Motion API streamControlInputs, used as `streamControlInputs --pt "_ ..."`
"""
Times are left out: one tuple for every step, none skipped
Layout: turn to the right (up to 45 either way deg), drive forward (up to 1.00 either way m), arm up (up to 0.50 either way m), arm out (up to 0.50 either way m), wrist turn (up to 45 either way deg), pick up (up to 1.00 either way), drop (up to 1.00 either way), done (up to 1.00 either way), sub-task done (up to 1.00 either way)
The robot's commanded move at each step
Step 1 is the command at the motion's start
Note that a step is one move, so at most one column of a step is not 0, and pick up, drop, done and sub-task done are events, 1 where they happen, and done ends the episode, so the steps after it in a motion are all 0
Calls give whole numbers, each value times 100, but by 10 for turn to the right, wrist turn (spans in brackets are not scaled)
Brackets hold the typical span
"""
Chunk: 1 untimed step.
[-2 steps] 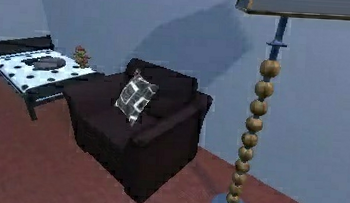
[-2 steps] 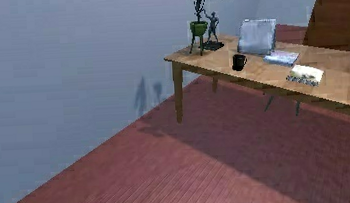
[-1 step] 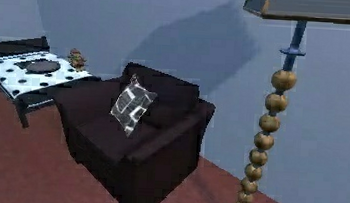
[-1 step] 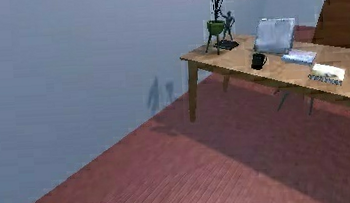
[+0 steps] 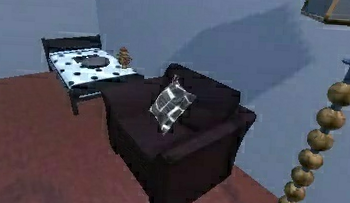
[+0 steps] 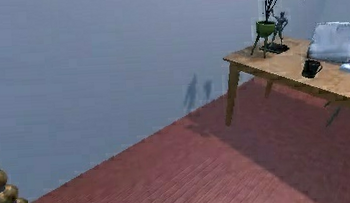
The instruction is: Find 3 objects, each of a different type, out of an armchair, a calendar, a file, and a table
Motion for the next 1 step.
streamControlInputs --pt "0 0 0 0 0 0 0 100 0"
